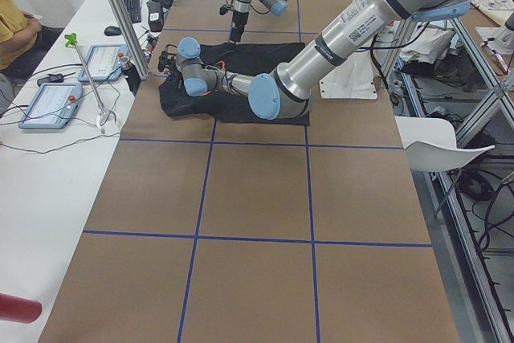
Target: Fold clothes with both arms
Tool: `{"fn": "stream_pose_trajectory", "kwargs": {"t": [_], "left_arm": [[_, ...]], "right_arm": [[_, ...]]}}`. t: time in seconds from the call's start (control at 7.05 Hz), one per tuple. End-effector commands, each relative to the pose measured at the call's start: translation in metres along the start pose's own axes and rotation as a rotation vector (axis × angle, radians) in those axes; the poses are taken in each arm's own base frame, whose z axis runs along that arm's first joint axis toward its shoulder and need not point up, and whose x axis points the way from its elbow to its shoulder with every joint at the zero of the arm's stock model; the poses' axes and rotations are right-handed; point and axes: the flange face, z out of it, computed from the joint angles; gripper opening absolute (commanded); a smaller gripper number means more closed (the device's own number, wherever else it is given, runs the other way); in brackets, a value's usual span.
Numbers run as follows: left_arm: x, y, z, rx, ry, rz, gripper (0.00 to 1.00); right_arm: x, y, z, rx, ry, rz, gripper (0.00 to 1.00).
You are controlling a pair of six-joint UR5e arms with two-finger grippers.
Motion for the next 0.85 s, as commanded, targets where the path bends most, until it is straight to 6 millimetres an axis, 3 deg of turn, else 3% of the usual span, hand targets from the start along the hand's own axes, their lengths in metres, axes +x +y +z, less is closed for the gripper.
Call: {"fn": "stream_pose_trajectory", "kwargs": {"t": [0.0, 0.28, 0.43, 0.57, 0.71], "left_arm": [[0.002, 0.012, -0.018, 0.005, 0.034, 0.015, 0.99], [-0.02, 0.03, -0.023, -0.002, 0.033, 0.014, 0.99], [-0.033, 0.047, -0.027, -0.013, 0.033, 0.014, 0.99], [-0.042, 0.073, -0.015, -0.046, 0.024, -0.009, 0.99], [-0.038, 0.075, -0.016, -0.055, 0.033, -0.051, 0.99]], "right_arm": [[0.04, 0.017, -0.027, 0.006, -0.004, 0.002, 1.0], [0.045, 0.021, -0.033, 0.005, -0.005, 0.0, 1.0], [0.045, 0.021, -0.033, 0.005, -0.005, 0.0, 1.0], [0.045, 0.02, -0.033, 0.006, -0.006, 0.001, 1.0], [0.045, 0.02, -0.033, 0.005, -0.004, 0.002, 1.0]]}}
